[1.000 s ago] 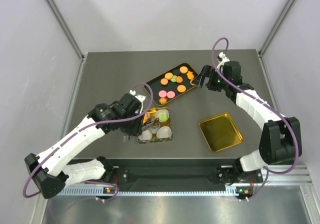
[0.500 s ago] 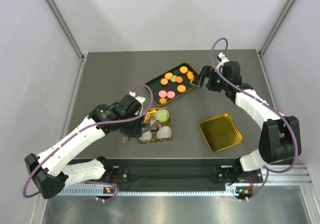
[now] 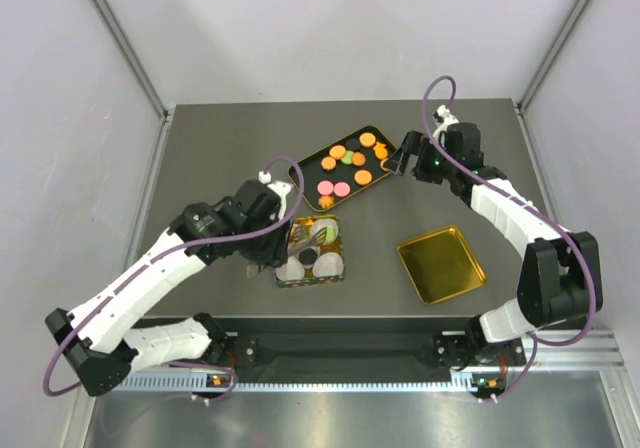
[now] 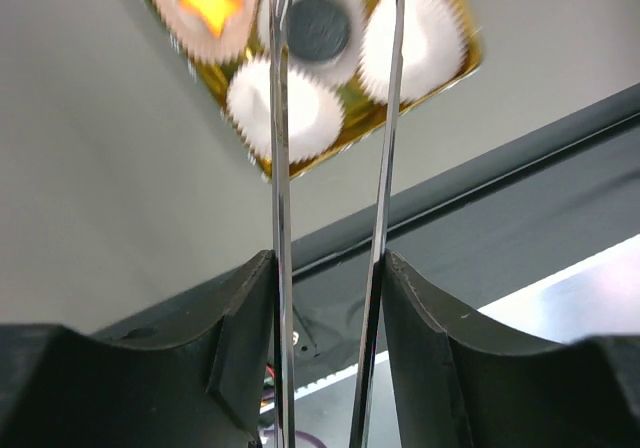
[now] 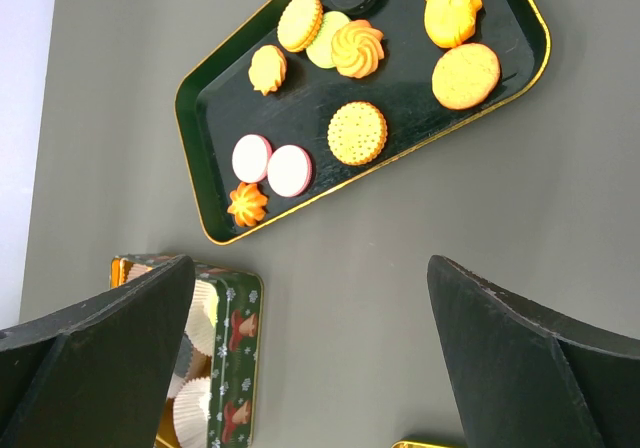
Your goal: Pack the cookies
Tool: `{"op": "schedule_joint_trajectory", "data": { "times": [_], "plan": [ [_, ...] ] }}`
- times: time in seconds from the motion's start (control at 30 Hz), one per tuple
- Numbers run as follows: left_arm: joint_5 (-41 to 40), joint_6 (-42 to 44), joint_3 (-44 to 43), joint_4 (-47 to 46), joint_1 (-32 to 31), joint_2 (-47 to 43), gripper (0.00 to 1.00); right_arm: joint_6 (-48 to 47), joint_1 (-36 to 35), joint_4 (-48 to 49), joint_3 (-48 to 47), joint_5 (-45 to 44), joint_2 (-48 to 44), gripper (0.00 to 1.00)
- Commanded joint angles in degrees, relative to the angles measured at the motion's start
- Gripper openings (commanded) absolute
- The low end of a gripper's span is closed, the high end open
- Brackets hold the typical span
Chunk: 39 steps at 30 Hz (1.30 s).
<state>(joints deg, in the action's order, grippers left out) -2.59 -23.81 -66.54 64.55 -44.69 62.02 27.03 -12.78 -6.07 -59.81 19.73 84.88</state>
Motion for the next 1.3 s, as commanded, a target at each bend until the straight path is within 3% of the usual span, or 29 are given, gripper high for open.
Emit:
{"op": "schedule_joint_trajectory", "data": {
  "times": [0.0,0.17,0.4,0.7,1.27],
  "plan": [
    [-0.83,1.84,-7.96,-2.85,-0.23,1.43,0.50,-0.83,-0.85,0.79,-2.94,0.05,-0.24,1.00],
    [-7.41,3.59,-13.08,-6.98,-0.14,7.75,0.50,-0.75,-0.85,0.88,-3.03,0.14,-0.33,1.00],
    [-15.94,7.90,-22.92,-13.83,2.93,25.22,0.52,-1.01,-0.85,0.79,-2.94,0.22,-0.86,1.00],
    [-13.32,9.40,-29.87,-19.37,8.47,40.62,0.52,-1.63,-0.85,0.00,-3.12,-1.09,-1.56,1.00],
    [-9.63,10.37,-34.70,-22.54,11.90,50.47,0.52,-2.15,-0.85,-0.44,-3.47,-1.53,-1.12,1.00]
  ]
}}
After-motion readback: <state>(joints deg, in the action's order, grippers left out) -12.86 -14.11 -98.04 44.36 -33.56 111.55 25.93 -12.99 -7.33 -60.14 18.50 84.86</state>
